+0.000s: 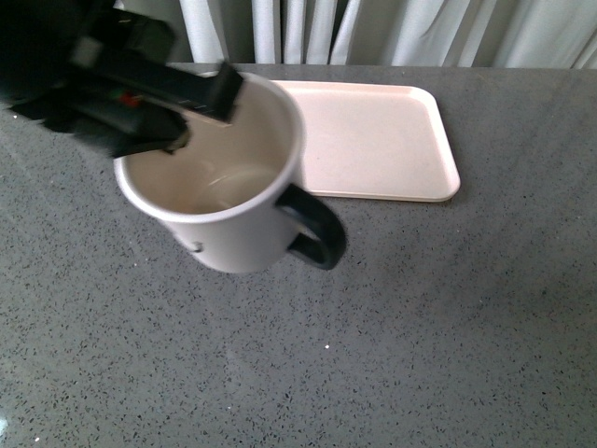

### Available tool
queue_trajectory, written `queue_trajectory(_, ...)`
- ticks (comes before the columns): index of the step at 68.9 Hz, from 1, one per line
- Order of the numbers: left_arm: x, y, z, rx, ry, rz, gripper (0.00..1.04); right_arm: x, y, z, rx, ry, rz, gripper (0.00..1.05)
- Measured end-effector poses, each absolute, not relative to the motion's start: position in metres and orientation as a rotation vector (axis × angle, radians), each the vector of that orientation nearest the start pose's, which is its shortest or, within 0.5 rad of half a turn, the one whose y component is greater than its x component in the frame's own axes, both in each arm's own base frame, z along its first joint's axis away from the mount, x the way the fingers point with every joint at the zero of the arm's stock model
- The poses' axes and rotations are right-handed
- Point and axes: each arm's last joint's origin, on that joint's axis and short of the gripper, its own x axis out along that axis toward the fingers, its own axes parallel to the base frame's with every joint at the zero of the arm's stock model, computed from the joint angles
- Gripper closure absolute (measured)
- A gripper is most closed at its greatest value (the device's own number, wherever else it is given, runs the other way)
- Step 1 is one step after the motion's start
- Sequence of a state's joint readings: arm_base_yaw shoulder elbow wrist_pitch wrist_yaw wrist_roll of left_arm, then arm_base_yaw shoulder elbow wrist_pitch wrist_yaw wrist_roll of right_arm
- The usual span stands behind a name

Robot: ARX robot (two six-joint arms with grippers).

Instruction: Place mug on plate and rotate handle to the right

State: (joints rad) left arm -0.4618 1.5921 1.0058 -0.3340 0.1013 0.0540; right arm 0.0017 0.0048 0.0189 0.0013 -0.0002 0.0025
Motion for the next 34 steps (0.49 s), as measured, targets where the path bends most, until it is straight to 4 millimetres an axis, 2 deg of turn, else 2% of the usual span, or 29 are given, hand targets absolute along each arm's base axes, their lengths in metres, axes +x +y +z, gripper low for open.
queue_trajectory(7, 0.304, -0.171, 0.201, 0.222, 0.933, -0.559, 1.03, 0.097, 0.0, 0.17, 0.002, -0.015, 0.002, 0.09)
queue_trajectory(12, 0.324, -0.191, 0.197, 0.199, 0.947, -0.554, 1.03, 0.097, 0.0, 0.17, 0.002, -0.015, 0.002, 0.09)
queue_trajectory(17, 0.334, -0.201, 0.198, 0.197, 0.94, -0.543, 1.03, 0.097, 0.0, 0.17, 0.002, -0.015, 0.002, 0.09)
queue_trajectory(34, 0.329, -0.213, 0.201, 0.202, 0.919, -0.566, 1.03, 0.097, 0.0, 0.17, 0.002, -0.015, 0.002, 0.09)
